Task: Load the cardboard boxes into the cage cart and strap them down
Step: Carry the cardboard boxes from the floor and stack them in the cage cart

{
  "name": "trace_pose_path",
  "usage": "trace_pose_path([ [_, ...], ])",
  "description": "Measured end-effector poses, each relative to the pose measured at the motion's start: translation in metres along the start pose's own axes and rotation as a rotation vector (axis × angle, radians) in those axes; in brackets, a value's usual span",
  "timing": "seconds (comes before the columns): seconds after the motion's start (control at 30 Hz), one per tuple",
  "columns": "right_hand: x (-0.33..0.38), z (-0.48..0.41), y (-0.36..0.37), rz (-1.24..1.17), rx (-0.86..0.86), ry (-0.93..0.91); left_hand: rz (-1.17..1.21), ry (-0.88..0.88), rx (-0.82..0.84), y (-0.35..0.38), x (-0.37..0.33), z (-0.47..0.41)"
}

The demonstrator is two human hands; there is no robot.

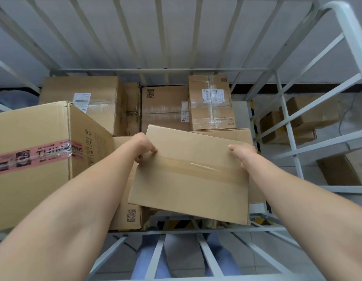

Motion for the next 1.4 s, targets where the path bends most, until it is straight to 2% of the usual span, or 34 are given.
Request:
trace_pose_path([
  [0.17, 0.009, -0.012, 0.005, 0.086, -0.008, -0.062, -0.046, -0.152, 0.168, 0.019, 0.022, 0.006],
  [0.23, 0.018, 0.000, 0.003, 0.152, -0.046, -0.080, -0.067, -0.161, 0.163, 0.019, 0.025, 0.007],
  [0.3, 0.037, 0.021, 0.001, 0.245, -0.103, -0.122, -0.123, -0.079, 0.028, 0.002, 0.011, 0.008],
  [0.37, 0.067, 0.042, 0.010, 0.289, -0.089, -0.216, -0.177, 0.057, -0.199, -0.028, -0.014, 0.016],
  [0.5, 0.137, 0.104, 0.055, 0.220, 0.123, -0.443, -0.112, 0.229, -0.465, -0.087, -0.045, 0.054],
  [0.6, 0.175, 0.166, 0.087, 0.249, 0.270, -0.584, -0.026, 0.292, -0.632, -0.139, -0.038, 0.089],
  [0.7, 0.198, 0.230, 0.119, 0.322, 0.412, -0.694, 0.036, 0.253, -0.770, -0.195, 0.010, 0.115],
  [0.83, 0.205, 0.300, 0.161, 0.351, 0.550, -0.760, 0.078, 0.042, -0.873, -0.248, 0.121, 0.136],
  [0.93, 0.193, 0.333, 0.197, 0.398, 0.638, -0.708, 0.105, -0.198, -0.872, -0.261, 0.213, 0.145],
  [1.03, 0.178, 0.348, 0.233, 0.441, 0.703, -0.625, 0.167, -0.335, -0.771, -0.257, 0.286, 0.140],
  [1.2, 0.164, 0.352, 0.274, 0.448, 0.670, -0.531, 0.397, -0.361, -0.601, -0.243, 0.359, 0.099],
  [1.3, 0.159, 0.351, 0.294, 0.398, 0.656, -0.480, 0.581, -0.336, -0.525, -0.238, 0.375, 0.076],
  [1.4, 0.164, 0.345, 0.307, 0.368, 0.572, -0.452, 0.729, -0.333, -0.527, -0.244, 0.373, 0.065],
])
Point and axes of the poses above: each hand's wrist, its own z-axis away from the middle knuckle, its own y-axis out of the palm, x = y × z, the point moved 8 cm from there along -z, towards the middle knuckle, and after that the axes turned 2 degrees about -y, right-handed, at the moved point
